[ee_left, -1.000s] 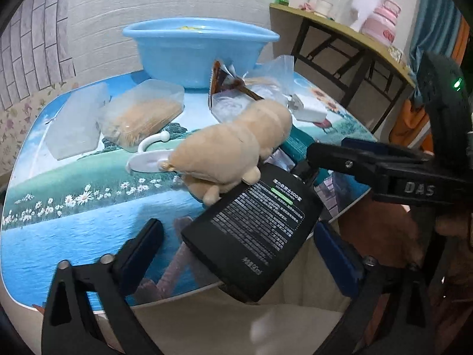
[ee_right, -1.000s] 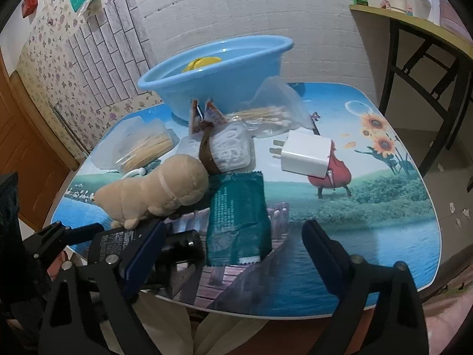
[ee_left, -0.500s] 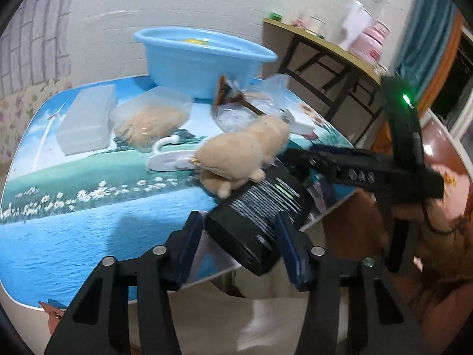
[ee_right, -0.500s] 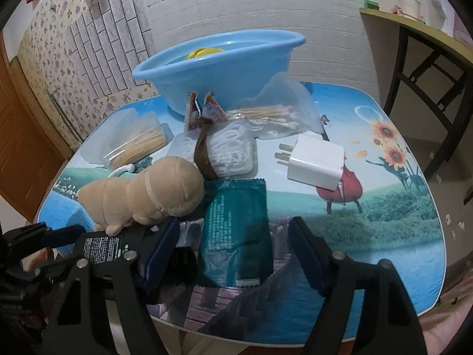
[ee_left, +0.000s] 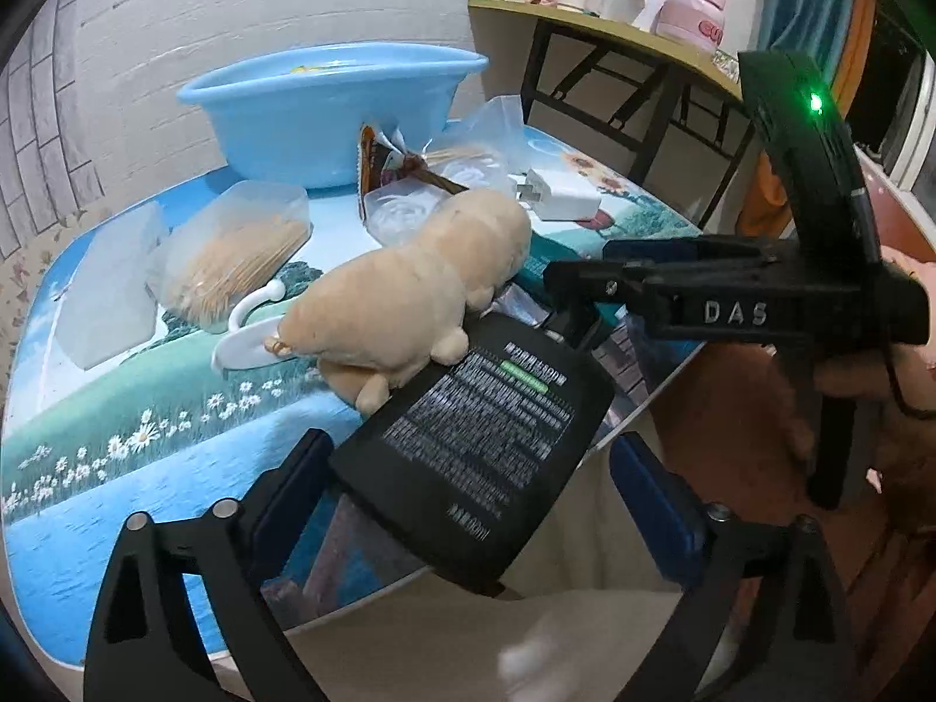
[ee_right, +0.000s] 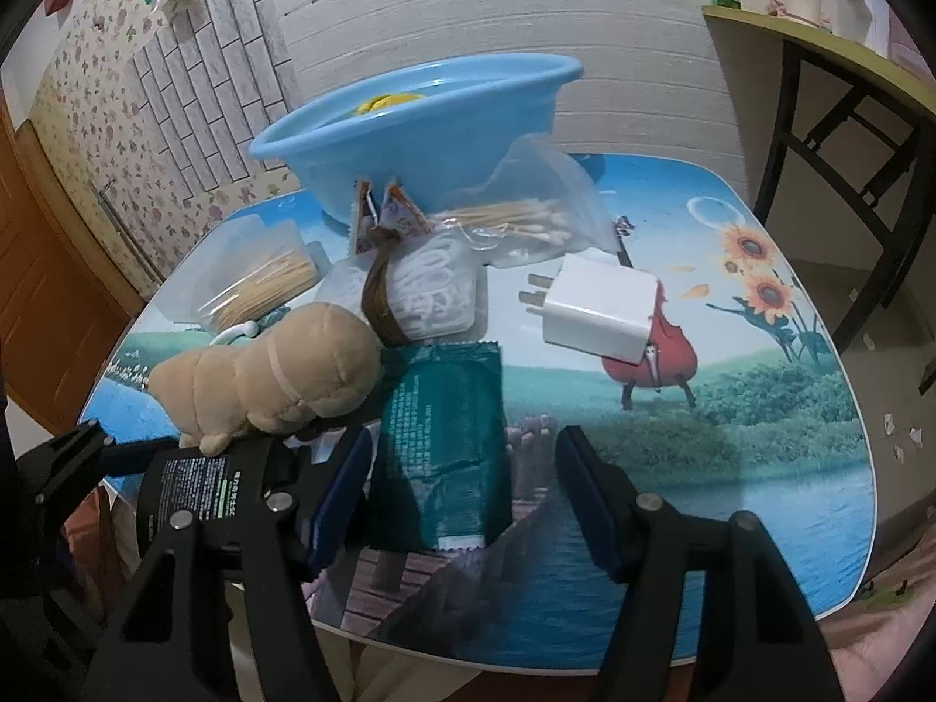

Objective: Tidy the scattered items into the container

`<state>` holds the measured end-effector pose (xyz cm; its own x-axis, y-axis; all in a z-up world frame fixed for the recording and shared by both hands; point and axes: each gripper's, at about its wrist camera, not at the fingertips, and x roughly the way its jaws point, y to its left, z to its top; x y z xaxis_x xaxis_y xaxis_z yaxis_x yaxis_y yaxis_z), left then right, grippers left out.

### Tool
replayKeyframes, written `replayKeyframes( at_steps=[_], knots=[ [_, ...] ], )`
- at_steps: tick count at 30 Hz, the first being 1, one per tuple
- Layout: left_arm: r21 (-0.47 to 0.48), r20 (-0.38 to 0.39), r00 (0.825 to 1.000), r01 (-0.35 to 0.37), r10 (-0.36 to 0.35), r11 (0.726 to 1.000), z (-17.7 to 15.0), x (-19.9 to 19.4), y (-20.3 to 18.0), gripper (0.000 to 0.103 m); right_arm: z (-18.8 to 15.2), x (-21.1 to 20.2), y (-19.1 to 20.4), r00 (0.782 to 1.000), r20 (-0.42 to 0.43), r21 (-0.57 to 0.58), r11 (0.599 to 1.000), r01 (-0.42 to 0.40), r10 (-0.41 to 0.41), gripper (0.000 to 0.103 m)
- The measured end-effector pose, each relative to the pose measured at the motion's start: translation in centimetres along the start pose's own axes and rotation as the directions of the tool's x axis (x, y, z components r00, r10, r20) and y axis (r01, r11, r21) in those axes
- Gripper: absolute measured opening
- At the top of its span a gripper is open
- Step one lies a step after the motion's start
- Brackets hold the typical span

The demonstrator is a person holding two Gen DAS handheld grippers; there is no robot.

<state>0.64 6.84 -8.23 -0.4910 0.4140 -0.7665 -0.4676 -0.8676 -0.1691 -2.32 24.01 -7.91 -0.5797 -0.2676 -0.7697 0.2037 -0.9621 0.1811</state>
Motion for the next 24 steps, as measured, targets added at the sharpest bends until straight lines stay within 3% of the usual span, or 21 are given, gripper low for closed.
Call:
replayKeyframes(
  at_steps=[15,20,24],
  knots=[
    [-0.049,0.026,1.0,-0.009,0.01,0.999,-1.3,-1.9,2.6,0.089,-0.4,0.3,2.2,0.999,-0.011,-0.059,0.998,-0.037,0.037,0.062],
    [-0.092,0.055,0.998,0.022,-0.017,0.996,-1.7,-2.4,3.7,0.082,-0.5,0.3,2.0,1.0,-0.007,-0.086,0.996,0.02,-0.02,0.062],
    [-0.165,0.072,0.997,0.0,0.012,0.986,-1.9,-3.0,5.7,0.079,-0.3,0.3,1.2,0.998,0.0,-0.082,0.994,0.07,-0.07,0.064]
  ],
)
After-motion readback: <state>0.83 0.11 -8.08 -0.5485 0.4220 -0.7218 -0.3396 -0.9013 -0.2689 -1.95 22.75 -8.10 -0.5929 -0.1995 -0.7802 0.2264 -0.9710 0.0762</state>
